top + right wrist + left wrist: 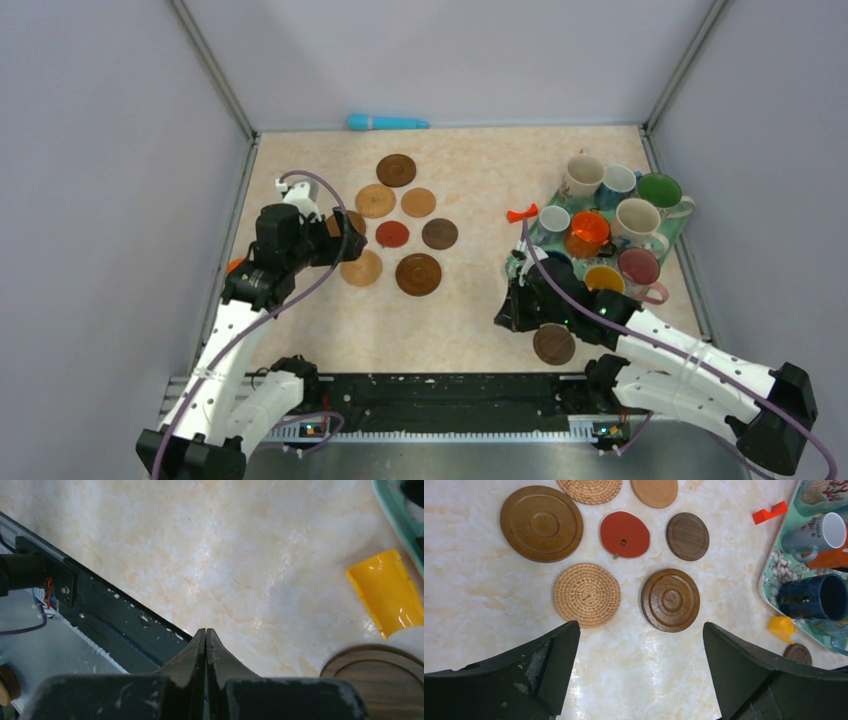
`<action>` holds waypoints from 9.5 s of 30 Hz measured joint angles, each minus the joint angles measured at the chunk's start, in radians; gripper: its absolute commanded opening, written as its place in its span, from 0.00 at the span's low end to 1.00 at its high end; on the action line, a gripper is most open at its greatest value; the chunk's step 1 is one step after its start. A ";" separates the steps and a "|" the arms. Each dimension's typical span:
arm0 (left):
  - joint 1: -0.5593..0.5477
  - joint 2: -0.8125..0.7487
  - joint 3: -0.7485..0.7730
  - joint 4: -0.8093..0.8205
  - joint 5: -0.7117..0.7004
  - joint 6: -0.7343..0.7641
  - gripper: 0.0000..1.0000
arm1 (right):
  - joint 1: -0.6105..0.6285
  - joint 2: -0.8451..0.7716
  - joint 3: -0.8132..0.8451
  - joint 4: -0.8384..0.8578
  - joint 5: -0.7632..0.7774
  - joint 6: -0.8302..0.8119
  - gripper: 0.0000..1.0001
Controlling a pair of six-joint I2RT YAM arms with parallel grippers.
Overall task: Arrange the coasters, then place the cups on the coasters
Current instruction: Move the coaster to the center of the board.
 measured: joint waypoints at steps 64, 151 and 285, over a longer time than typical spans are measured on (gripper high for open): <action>-0.001 -0.089 -0.021 -0.047 -0.190 0.032 0.99 | 0.038 -0.053 -0.253 -0.093 0.211 0.436 0.00; -0.001 -0.184 -0.021 -0.106 -0.560 -0.017 0.99 | 0.197 0.731 0.122 0.476 -0.093 0.076 0.43; -0.001 -0.209 -0.021 -0.107 -0.594 -0.037 0.99 | 0.165 1.229 0.641 0.697 -0.063 -0.055 0.20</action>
